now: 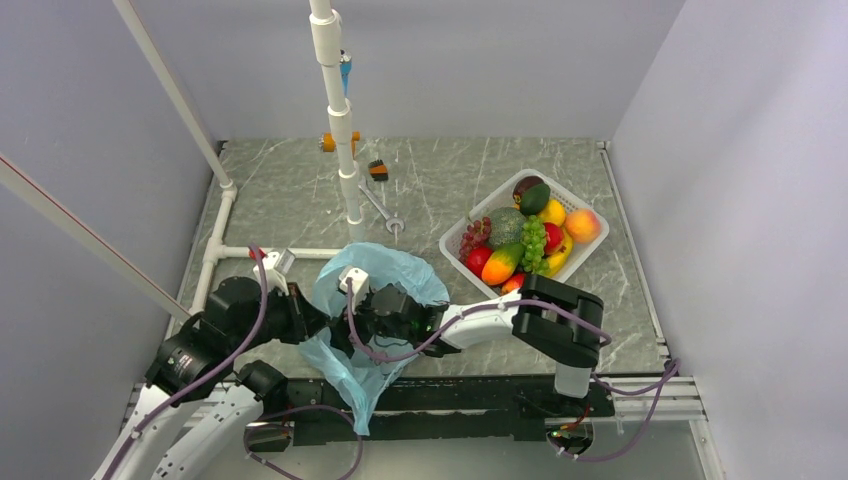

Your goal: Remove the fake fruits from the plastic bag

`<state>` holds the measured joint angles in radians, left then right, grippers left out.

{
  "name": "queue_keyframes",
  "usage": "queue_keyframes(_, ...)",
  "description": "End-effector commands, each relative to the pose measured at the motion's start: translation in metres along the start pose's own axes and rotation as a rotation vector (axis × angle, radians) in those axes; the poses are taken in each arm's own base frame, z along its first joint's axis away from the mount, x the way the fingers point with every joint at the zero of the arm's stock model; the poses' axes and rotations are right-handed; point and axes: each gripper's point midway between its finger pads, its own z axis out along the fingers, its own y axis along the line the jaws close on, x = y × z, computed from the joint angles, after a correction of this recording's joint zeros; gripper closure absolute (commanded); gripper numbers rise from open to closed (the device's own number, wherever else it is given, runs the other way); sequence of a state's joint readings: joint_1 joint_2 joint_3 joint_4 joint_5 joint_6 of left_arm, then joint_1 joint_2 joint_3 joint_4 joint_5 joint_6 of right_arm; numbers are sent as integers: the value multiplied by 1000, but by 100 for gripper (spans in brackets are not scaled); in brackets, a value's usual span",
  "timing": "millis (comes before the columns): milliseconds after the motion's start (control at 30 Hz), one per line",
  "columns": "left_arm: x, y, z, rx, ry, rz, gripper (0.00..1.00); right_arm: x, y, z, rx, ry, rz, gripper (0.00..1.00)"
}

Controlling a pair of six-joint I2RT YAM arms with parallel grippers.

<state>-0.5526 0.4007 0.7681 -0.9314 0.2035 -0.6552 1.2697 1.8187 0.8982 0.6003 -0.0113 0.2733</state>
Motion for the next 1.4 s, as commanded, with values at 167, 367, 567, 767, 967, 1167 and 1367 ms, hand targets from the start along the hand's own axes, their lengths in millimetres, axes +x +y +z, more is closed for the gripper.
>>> queue_keyframes(167,-25,-58,-7,261,-56,15,100,-52,35,2,-148,-185,-8,11)
queue_keyframes(367,-52,-94,-17,382,-100,40,100,-55,41,1,-166,-205,-58,8)
queue_keyframes(567,-61,-114,-11,457,-65,11,100,-47,44,23,-186,-215,-87,3)
queue_keyframes(767,-53,-100,-5,419,-77,-27,100,-27,38,53,-173,-173,-71,3)
queue_keyframes(967,-42,-88,-2,398,-77,-62,100,-22,20,73,-84,-156,-63,12)
queue_keyframes(1167,-29,-58,-7,251,-69,-42,100,-33,1,48,15,-212,-45,39)
queue_keyframes(1367,-10,9,-15,-86,-58,-33,100,-38,-17,-7,77,-212,-71,39)
